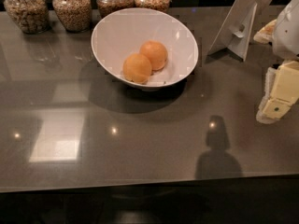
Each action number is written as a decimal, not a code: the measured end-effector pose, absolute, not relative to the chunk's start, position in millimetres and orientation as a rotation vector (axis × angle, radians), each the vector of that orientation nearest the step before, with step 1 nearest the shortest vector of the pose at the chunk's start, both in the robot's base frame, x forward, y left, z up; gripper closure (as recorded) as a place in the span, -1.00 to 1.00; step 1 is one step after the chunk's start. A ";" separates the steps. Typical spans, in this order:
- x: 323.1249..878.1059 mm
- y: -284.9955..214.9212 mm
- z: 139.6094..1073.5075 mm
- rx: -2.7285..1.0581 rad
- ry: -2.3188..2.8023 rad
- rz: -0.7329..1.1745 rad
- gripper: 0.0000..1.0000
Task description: Pick orange from white bowl
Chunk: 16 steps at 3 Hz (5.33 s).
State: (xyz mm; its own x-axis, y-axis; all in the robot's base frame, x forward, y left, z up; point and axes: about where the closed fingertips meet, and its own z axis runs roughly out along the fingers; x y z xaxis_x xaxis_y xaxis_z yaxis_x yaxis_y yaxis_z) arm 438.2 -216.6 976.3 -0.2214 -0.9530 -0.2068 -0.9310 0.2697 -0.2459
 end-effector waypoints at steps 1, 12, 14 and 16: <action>438.2 -216.6 976.3 -1.725 2.231 -0.099 -1.00; 614.9 12.3 904.5 -2.592 0.663 0.015 -0.32; 633.5 17.1 865.7 -2.644 0.662 0.072 -0.46; 638.6 19.7 855.5 -2.652 0.666 0.087 -0.16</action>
Offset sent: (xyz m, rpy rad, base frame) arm 0.0388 0.0317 0.0081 -0.0167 -0.1759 0.2463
